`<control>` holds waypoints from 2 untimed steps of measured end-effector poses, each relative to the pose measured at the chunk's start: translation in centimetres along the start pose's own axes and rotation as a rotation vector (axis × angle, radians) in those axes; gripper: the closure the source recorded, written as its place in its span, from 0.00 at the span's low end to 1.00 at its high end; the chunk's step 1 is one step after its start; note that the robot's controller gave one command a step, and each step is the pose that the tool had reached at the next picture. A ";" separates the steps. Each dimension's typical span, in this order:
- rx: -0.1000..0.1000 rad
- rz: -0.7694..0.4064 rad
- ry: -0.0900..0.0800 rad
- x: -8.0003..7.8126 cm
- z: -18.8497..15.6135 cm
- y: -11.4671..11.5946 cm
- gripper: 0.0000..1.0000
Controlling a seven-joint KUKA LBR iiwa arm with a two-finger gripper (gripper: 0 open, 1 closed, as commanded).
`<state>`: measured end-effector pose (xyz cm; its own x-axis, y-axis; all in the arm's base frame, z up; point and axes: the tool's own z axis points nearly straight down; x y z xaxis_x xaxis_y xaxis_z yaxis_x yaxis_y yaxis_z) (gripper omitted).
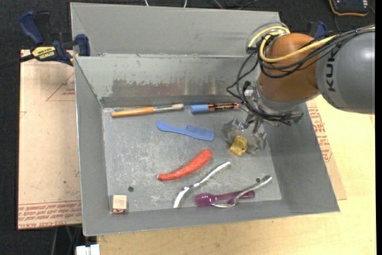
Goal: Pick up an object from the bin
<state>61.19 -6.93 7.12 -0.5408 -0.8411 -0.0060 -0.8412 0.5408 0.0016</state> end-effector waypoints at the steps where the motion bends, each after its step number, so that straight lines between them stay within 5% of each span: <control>1: 0.000 0.000 0.000 0.0 0.0 0.0 1.00; 2: -0.003 0.001 0.000 0.0 -1.6 0.1 1.00</control>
Offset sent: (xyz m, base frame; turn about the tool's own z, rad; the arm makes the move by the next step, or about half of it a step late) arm 0.0000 0.0001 0.0331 0.0003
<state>61.10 -6.83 8.69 -0.5419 -0.8404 -0.0062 -0.8405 0.5419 0.0043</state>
